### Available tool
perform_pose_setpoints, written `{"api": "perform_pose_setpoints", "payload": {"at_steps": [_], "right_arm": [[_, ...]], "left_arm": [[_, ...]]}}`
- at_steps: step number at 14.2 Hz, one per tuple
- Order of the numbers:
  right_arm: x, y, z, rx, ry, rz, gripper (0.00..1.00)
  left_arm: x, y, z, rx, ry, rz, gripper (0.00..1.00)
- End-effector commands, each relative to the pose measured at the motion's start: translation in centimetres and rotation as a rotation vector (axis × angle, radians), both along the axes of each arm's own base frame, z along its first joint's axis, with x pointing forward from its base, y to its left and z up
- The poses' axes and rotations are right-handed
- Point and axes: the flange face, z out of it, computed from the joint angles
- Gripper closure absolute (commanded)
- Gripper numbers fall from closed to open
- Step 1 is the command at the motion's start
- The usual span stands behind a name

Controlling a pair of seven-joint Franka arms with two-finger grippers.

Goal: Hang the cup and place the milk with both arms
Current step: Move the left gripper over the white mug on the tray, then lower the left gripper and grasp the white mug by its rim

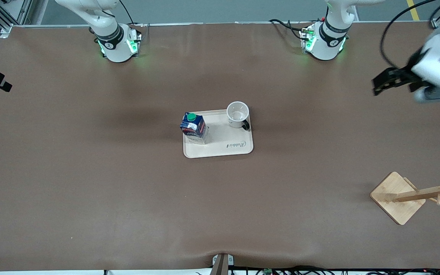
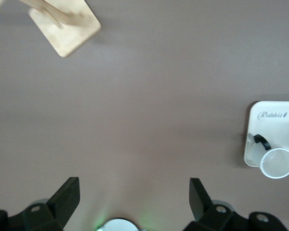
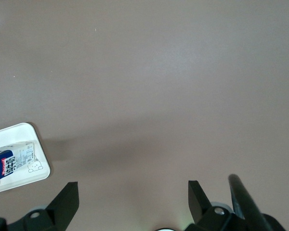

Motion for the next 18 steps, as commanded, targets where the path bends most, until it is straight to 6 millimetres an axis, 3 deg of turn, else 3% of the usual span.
{"api": "perform_pose_setpoints", "payload": {"at_steps": [1, 3, 7, 14, 16, 18], "right_arm": [[0.4, 0.0, 0.1, -0.007, 0.003, -0.001, 0.00], [0.4, -0.1, 0.0, -0.005, 0.004, -0.004, 0.00], [0.9, 0.1, -0.4, -0.005, 0.007, 0.002, 0.00], [1.2, 0.2, -0.8, -0.003, 0.010, 0.010, 0.00], [1.8, 0.2, -1.6, 0.002, 0.017, 0.010, 0.00], [2.4, 0.3, -1.9, 0.014, 0.002, 0.010, 0.00]], "left_arm": [[0.7, -7.5, -4.6, 0.021, 0.041, -0.007, 0.00], [-0.7, -13.3, -8.4, 0.025, 0.042, -0.022, 0.00], [-5.4, -21.0, -16.3, 0.040, 0.004, 0.082, 0.00], [-11.8, -27.2, -30.1, 0.007, -0.037, 0.339, 0.03], [-12.6, -28.4, -33.2, -0.006, -0.030, 0.390, 0.03], [-14.6, -30.3, -35.0, 0.004, -0.017, 0.399, 0.03]]}}
